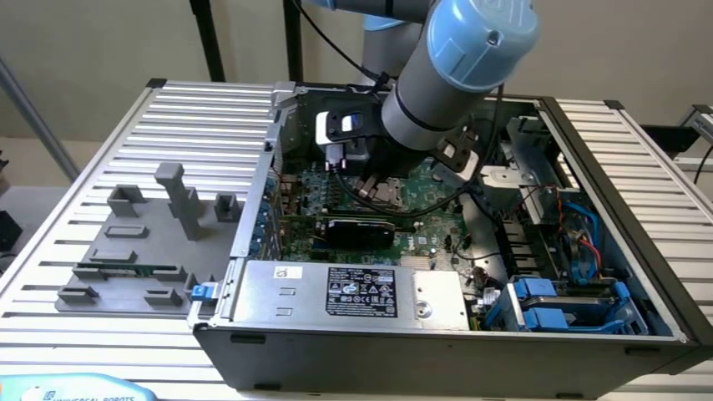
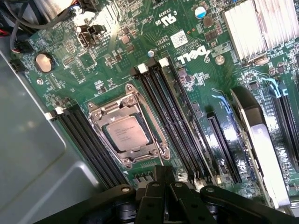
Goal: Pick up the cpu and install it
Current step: 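Install the second cpu locking lever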
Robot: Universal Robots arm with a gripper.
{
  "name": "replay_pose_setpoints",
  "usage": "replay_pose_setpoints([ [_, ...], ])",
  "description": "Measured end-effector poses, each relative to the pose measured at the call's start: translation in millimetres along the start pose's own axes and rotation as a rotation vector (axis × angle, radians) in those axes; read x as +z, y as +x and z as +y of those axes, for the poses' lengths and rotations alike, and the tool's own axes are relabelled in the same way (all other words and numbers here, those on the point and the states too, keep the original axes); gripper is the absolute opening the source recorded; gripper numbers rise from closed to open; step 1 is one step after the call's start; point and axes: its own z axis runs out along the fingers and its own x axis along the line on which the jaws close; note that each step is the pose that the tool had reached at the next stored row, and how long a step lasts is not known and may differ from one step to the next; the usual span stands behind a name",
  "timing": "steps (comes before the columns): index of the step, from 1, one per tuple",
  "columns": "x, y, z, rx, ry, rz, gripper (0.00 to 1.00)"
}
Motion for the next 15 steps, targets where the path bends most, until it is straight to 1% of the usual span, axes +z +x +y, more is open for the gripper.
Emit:
replay_pose_setpoints([
  [4, 1.2, -1.0, -1.2, 0.002, 0.0035, -0.0030, 0.11],
  [11, 8.0, -3.8, -1.2, 0.000, 0.0037, -0.0072, 0.11],
  [15, 13.3, -5.6, -1.2, -0.004, 0.0036, -0.0110, 0.11],
])
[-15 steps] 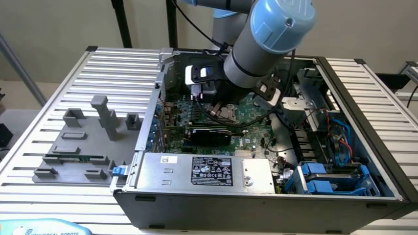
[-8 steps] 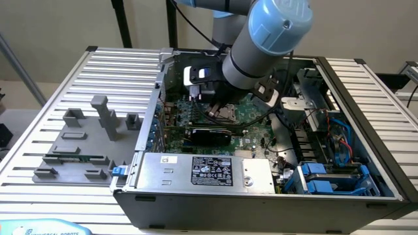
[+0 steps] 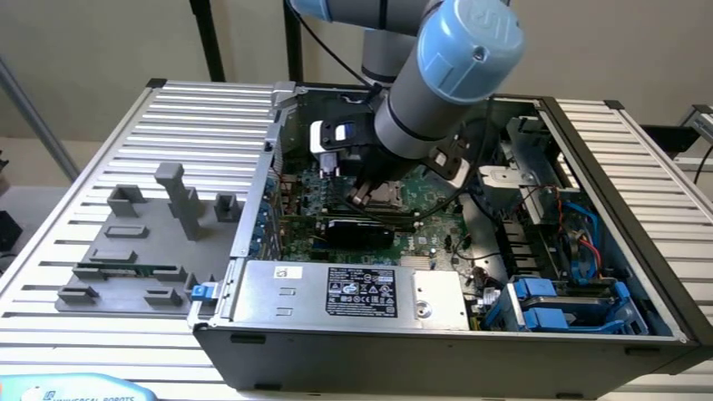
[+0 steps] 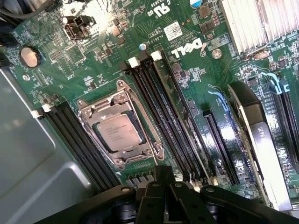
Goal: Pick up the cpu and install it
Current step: 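Install the second cpu locking lever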
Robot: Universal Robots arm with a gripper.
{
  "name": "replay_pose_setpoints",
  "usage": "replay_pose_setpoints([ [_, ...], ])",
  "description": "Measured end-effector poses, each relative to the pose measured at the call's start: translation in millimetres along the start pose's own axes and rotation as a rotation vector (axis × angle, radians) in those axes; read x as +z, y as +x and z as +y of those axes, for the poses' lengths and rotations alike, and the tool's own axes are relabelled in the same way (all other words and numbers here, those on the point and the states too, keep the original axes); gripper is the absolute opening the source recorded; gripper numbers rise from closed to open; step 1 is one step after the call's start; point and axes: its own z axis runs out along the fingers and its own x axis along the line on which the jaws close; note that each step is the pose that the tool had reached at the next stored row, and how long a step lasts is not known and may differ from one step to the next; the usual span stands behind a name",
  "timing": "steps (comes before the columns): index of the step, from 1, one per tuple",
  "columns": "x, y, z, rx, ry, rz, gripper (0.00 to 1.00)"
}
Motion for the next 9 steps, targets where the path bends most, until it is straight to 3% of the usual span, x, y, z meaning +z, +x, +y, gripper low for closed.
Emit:
replay_pose_setpoints([
  [9, 12.6, -0.4, -2.3, -0.012, -0.0002, -0.0116, 0.11],
])
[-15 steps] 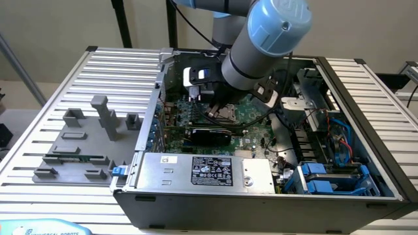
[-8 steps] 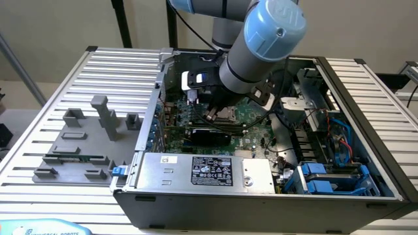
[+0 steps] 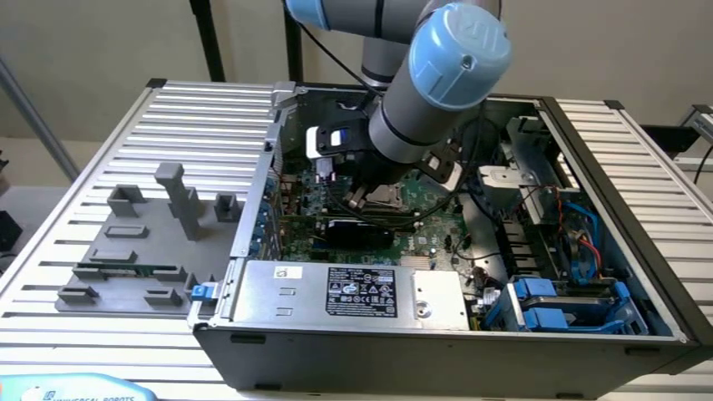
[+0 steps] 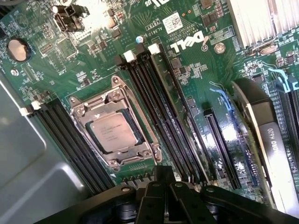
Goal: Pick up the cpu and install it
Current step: 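Install the second cpu locking lever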
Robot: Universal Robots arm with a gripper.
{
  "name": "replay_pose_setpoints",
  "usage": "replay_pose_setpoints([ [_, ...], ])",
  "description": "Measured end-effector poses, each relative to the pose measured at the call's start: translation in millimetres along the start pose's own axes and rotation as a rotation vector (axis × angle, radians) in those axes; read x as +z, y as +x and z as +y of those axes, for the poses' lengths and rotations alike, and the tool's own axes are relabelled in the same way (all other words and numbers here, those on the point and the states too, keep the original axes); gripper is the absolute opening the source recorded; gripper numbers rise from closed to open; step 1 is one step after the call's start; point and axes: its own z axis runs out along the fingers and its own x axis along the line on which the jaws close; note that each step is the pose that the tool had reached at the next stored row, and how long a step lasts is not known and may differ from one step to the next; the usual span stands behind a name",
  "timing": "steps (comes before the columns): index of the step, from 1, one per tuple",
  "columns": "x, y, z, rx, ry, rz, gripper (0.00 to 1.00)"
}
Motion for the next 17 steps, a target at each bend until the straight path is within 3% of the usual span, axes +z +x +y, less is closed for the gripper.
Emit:
replay_pose_setpoints([
  [6, 9.7, 2.4, -1.5, -0.006, -0.0079, -0.0094, 0.11],
  [10, 15.2, 5.0, -3.9, -0.006, -0.0167, -0.0179, 0.11],
  [17, 20.2, 8.4, -6.2, -0.001, -0.0344, -0.0508, 0.11],
])
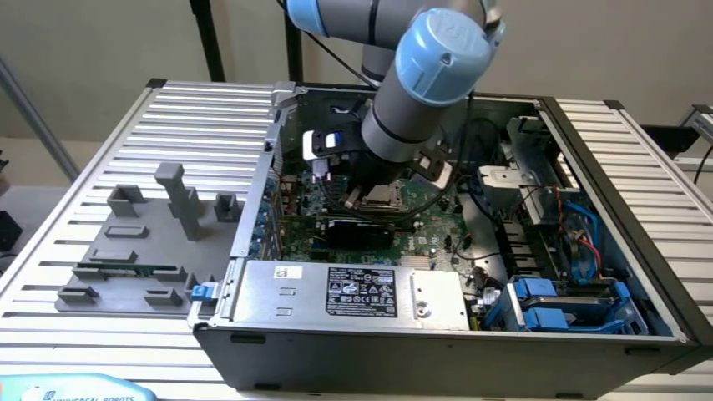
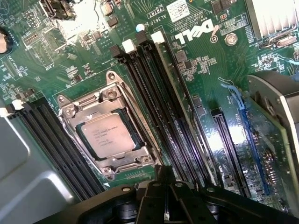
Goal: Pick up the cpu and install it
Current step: 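Install the second cpu locking lever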
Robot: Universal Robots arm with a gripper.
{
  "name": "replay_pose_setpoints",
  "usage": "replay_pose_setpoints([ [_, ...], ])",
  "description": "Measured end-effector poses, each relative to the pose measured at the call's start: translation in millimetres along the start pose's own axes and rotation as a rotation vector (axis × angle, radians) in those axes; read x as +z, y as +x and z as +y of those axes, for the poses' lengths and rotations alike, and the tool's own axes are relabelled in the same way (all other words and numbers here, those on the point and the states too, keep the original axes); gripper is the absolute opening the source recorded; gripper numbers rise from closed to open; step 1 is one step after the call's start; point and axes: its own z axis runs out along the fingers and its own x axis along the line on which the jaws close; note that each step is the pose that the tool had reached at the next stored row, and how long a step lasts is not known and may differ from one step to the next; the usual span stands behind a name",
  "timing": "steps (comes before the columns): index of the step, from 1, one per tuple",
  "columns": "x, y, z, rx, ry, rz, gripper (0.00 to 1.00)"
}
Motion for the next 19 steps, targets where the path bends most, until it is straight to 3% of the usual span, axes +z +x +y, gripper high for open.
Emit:
replay_pose_setpoints([
  [2, 0.5, 0.5, -0.5, 0.000, -0.0027, -0.0060, 0.11],
  [5, 0.8, 0.2, -1.1, -0.001, -0.0039, -0.0100, 0.11],
  [19, 5.3, -1.4, -2.0, -0.025, -0.0062, -0.0139, 0.11],
])
